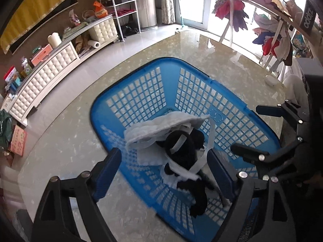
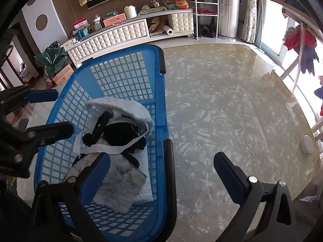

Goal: Organize soft objects
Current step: 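Move the left gripper over the basket and release the black ring, then withdraw both tools from the basket toward the light-blue folded cloth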

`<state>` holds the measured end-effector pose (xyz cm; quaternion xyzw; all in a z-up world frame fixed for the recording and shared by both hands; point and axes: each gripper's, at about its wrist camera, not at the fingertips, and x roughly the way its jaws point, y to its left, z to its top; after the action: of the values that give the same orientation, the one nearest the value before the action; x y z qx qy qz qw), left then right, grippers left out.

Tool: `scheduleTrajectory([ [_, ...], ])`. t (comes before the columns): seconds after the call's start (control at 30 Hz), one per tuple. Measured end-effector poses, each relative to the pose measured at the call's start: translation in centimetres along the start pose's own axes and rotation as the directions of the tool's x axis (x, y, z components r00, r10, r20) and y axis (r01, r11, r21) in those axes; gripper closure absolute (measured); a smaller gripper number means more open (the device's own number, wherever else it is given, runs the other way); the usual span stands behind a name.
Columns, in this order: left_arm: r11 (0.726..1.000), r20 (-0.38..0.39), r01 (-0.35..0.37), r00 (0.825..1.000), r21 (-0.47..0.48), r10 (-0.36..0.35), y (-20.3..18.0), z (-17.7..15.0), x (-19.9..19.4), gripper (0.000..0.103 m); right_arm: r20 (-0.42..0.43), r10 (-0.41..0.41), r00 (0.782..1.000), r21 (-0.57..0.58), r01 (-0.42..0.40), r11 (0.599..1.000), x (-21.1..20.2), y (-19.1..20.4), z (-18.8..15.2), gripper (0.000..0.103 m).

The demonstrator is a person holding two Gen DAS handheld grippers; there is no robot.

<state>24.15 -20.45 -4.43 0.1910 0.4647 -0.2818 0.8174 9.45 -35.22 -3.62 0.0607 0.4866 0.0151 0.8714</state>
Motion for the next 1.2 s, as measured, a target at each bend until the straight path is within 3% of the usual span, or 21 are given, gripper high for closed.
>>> scheduleTrajectory([
  [0.53, 0.991, 0.098, -0.072, 0.992, -0.111, 0.083, 4.2, -7.5, -8.1, 0.013, 0.061, 0.036, 0.997, -0.06, -0.032, 0.998, -3.9, 5.8, 0.0, 0.0],
  [0.63, 0.986, 0.116, -0.083, 0.988, -0.147, 0.1, 5.5, -9.0, -9.0, 0.0, 0.06, 0.049, 0.997, -0.087, -0.044, 0.995, -4.1, 7.5, 0.2, 0.0],
  [0.7, 0.982, 0.131, -0.092, 0.985, -0.168, 0.114, 6.3, -9.9, -9.8, 0.0, 0.063, 0.061, 0.996, -0.107, -0.054, 0.993, -4.2, 8.8, 0.2, 0.0],
  [1.2, 0.928, 0.136, -0.165, 0.966, -0.333, 0.22, 13.6, -17.7, -12.1, 0.0, 0.01, 0.115, 0.993, -0.263, -0.108, 0.959, -1.0, 17.0, 1.9, 0.0],
])
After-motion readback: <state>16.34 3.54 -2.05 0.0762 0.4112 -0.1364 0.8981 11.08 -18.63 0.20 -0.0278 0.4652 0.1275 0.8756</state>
